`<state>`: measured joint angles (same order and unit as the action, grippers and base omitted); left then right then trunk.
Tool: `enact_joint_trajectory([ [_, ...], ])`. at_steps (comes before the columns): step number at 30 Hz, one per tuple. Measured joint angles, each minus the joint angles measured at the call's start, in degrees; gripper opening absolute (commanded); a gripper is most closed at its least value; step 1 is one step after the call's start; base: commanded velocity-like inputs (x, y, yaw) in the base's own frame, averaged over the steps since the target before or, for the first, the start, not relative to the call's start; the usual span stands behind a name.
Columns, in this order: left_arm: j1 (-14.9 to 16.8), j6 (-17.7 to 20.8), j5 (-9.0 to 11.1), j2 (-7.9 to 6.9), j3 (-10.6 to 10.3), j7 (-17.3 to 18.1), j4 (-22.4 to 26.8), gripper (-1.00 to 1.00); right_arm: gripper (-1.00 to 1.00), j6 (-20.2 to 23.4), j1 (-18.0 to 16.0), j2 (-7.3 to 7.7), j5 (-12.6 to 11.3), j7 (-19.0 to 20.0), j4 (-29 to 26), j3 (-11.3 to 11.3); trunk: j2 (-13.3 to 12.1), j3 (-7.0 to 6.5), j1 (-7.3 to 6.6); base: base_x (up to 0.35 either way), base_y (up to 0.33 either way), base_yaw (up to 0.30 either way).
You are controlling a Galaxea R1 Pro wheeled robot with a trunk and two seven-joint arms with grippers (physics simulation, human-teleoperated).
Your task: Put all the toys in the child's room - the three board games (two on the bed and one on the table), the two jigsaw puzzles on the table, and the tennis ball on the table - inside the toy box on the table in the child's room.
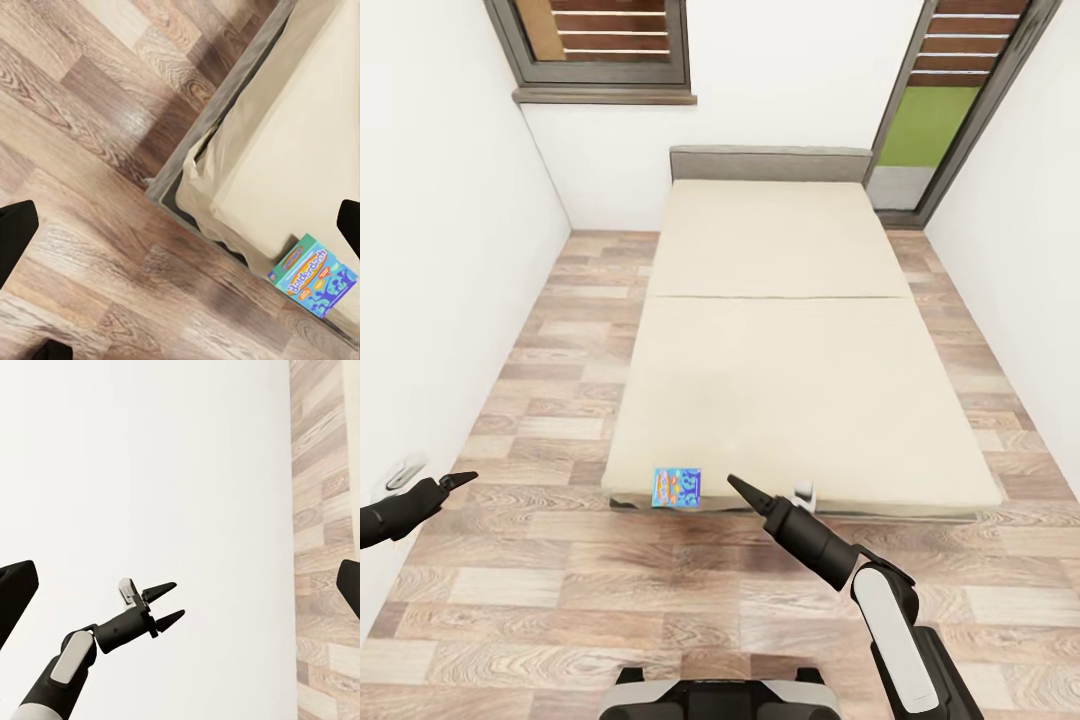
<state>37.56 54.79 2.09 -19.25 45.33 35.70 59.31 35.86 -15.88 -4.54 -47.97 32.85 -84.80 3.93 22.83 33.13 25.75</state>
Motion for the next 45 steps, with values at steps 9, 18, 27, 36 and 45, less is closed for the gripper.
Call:
enact_joint_trajectory([
  [9, 0.0, 0.0, 0.0, 0.00, 0.0, 0.0, 0.0, 1.00, 1.00, 0.0, 0.0, 0.00, 0.0, 0.0, 0.0, 0.0, 0.0, -0.85, 0.00, 0.000, 0.000, 0.000],
  [18, 0.0, 0.0, 0.0, 0.00, 0.0, 0.0, 0.0, 1.00, 1.00, 0.0, 0.0, -0.01, 0.0, 0.0, 0.0, 0.0, 0.0, -1.71, 0.00, 0.000, 0.000, 0.000],
  [27, 0.0, 0.0, 0.0, 0.00, 0.0, 0.0, 0.0, 1.00, 1.00, 0.0, 0.0, -0.07, 0.0, 0.0, 0.1, 0.0, 0.0, -2.56, 0.00, 0.000, 0.000, 0.000],
  [36, 0.0, 0.0, 0.0, 0.00, 0.0, 0.0, 0.0, 1.00, 1.00, 0.0, 0.0, -0.25, 0.0, 0.0, 0.1, 0.0, 0.0, -3.41, 0.00, 0.000, 0.000, 0.000],
  [45, 0.0, 0.0, 0.0, 0.00, -0.1, 0.0, 0.0, 1.00, 1.00, 0.0, 0.0, -0.41, 0.0, 0.0, 0.1, 0.0, 0.0, -4.26, 0.00, 0.000, 0.000, 0.000],
])
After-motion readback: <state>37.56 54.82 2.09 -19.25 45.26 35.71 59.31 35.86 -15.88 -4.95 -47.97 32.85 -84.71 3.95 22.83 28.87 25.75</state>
